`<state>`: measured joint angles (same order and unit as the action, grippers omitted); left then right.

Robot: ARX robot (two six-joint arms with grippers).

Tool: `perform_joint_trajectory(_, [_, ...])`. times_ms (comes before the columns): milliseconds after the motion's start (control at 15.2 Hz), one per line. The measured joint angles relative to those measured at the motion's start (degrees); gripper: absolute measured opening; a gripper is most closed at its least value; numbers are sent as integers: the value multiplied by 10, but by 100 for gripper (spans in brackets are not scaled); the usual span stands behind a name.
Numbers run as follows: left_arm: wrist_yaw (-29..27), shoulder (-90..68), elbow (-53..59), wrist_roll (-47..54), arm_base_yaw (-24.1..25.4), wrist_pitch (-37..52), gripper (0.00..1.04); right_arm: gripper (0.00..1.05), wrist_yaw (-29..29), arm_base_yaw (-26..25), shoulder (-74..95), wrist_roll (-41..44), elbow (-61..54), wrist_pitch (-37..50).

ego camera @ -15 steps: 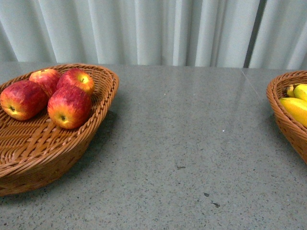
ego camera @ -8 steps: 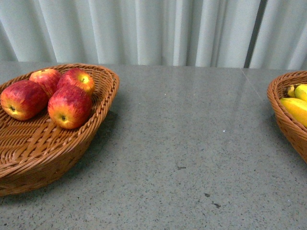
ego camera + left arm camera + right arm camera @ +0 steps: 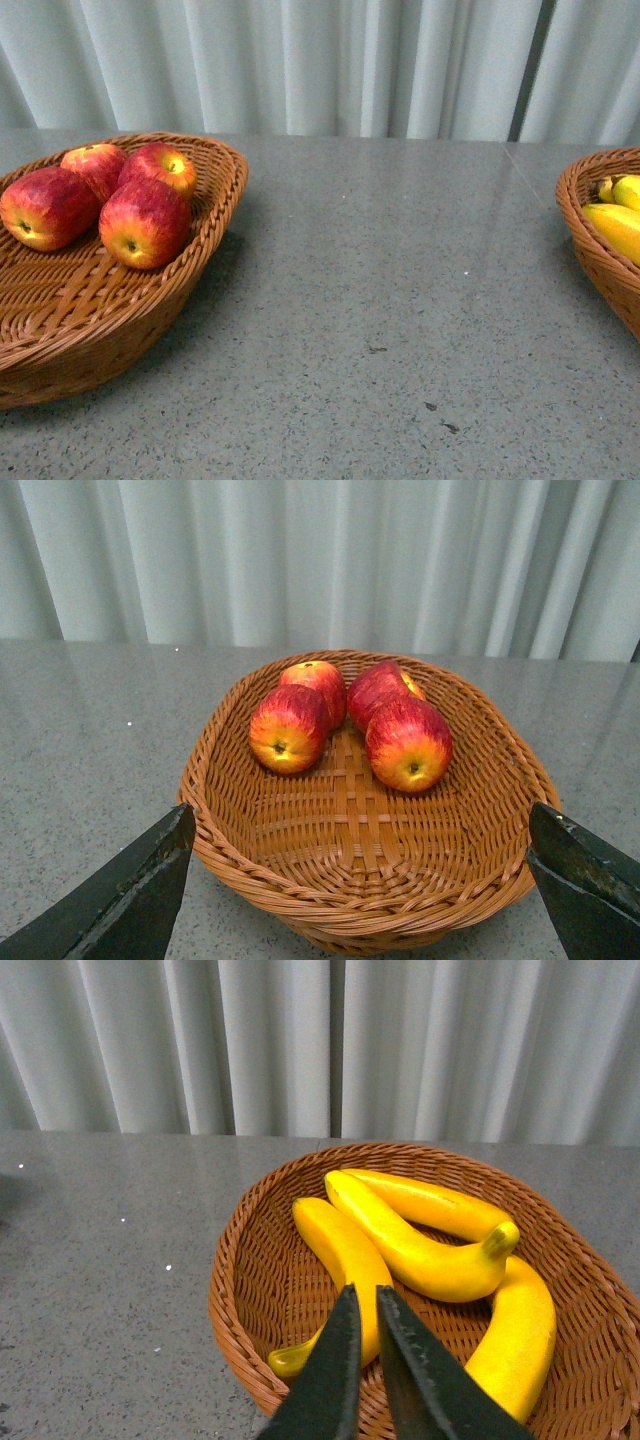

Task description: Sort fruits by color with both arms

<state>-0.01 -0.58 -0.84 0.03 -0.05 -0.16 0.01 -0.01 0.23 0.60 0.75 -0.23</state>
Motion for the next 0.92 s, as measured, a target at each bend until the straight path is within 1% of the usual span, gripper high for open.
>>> perform_joint_trajectory(131, [0,0,0,0,0,0,98,15,0,0,0,0,0,0])
perform_joint_trajectory(197, [0,0,0,0,0,0,98,30,0,0,0,0,0,0])
perform_joint_trajectory(328, [0,0,0,0,0,0,98,65,0,0,0,0,0,0])
perform_joint_trajectory(460, [0,0,0,0,0,0,98,96,0,0,0,0,0,0])
perform_joint_trajectory(525, [0,0,0,0,0,0,98,100,0,0,0,0,0,0])
perform_joint_trajectory(591, [0,0,0,0,0,0,98,100,0,0,0,-1,0,0])
perform_joint_trajectory(657, [0,0,0,0,0,0,98,97,0,0,0,-1,0,0])
perform_joint_trajectory(919, [0,0,0,0,0,0,98,98,0,0,0,-1,0,0])
